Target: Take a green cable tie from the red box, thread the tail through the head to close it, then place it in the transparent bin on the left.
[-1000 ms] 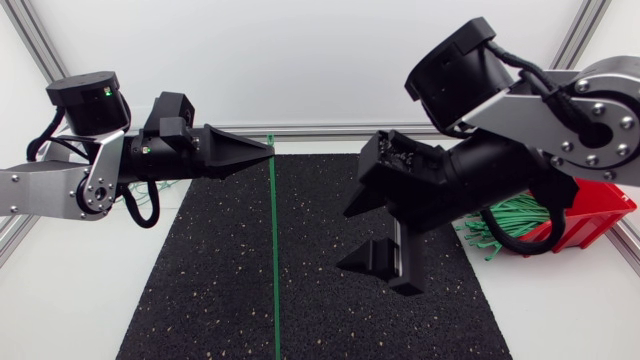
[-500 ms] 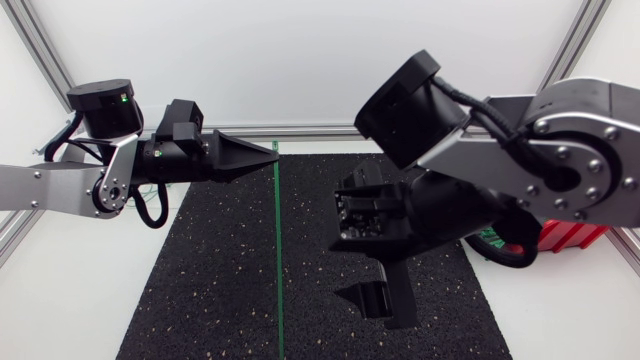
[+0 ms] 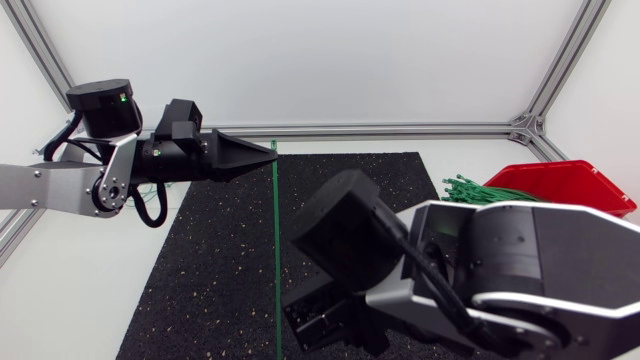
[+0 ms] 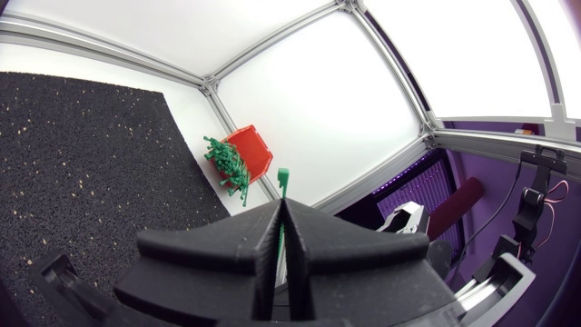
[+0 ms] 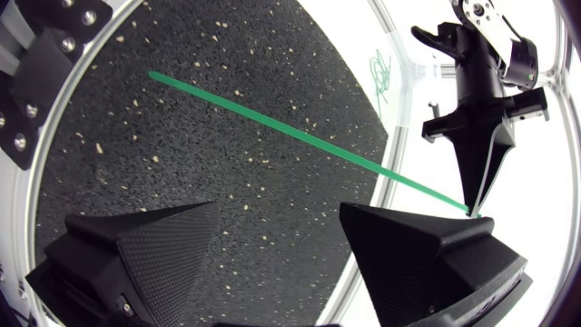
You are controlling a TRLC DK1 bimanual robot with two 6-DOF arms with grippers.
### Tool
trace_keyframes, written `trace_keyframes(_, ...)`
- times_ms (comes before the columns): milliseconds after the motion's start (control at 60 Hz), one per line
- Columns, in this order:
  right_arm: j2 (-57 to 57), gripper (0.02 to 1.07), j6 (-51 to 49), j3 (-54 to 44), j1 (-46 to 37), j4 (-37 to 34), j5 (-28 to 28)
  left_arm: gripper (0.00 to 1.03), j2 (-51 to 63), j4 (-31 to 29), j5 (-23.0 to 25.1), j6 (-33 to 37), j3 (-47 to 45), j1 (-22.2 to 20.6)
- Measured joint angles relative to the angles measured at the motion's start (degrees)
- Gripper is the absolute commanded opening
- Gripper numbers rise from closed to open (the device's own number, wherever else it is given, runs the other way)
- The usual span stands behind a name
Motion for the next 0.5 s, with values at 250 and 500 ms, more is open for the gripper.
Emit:
trace_keyframes(250, -0.9, 1.03, -10.6, -7.3, 2.7, 12.4, 5.1, 0.04, 0.0, 0.1, 0.2, -1.3, 1.4, 0.0)
trace_keyframes(500, -1.3, 1.03, -12.5, -8.4, 4.3, 18.4, 6.9, 0.04, 3.0, 0.1, 2.4, -3.0, 2.6, 0.0)
